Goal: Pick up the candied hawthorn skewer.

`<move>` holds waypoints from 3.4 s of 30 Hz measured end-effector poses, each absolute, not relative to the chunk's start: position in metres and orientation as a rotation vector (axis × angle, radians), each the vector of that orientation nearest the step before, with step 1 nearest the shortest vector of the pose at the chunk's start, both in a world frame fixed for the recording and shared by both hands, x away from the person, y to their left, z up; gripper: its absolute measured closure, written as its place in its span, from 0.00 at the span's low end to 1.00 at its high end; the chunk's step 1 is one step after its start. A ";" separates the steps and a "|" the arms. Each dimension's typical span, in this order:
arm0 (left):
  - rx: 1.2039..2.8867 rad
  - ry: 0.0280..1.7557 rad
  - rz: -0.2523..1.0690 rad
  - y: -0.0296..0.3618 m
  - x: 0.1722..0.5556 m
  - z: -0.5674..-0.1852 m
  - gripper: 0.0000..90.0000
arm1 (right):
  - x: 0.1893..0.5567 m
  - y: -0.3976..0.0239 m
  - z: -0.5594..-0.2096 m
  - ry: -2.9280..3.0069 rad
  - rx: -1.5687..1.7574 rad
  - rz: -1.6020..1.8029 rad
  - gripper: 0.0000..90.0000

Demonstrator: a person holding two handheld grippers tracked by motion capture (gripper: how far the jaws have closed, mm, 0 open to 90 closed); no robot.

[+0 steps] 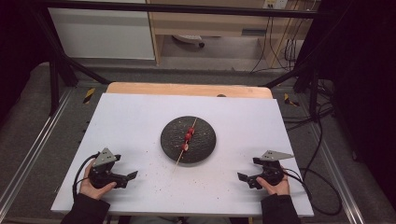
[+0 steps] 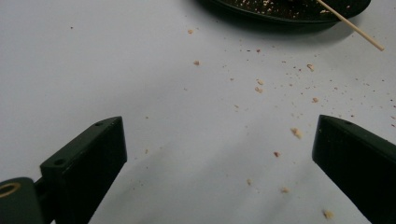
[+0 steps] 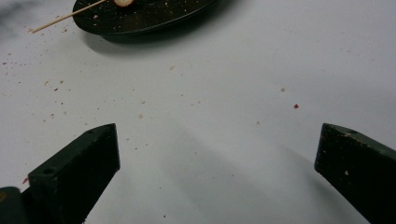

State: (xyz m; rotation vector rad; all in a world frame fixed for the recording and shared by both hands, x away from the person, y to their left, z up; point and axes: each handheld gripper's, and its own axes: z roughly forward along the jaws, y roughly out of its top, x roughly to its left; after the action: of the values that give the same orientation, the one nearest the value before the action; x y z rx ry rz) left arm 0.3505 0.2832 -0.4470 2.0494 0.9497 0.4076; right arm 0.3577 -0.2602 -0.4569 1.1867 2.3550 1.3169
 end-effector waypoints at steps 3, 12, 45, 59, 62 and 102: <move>2.050 0.953 0.410 0.282 0.350 -0.447 0.03 | 0.357 -0.260 -0.457 2.353 1.187 1.319 0.01; 2.063 0.944 0.412 0.276 0.351 -0.446 0.04 | 0.357 -0.260 -0.456 2.348 1.189 1.326 0.01; 2.106 0.949 0.434 0.202 0.365 -0.417 0.08 | 0.358 -0.257 -0.456 2.353 1.193 1.302 0.01; 2.125 0.980 0.391 0.151 0.390 -0.412 0.25 | 0.358 -0.257 -0.456 2.351 1.195 1.308 0.01; 2.151 0.978 0.377 0.141 0.393 -0.412 0.31 | 0.358 -0.257 -0.456 2.350 1.193 1.311 0.01; 2.204 1.153 0.304 0.107 0.411 -0.422 0.98 | 0.359 -0.256 -0.456 2.357 1.194 1.324 0.01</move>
State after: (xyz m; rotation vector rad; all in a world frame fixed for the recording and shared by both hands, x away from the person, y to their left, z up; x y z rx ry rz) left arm 0.4110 0.1072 -0.4217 2.2043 1.1528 0.3036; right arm 0.3593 -0.2564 -0.4565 1.1937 2.3571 1.3243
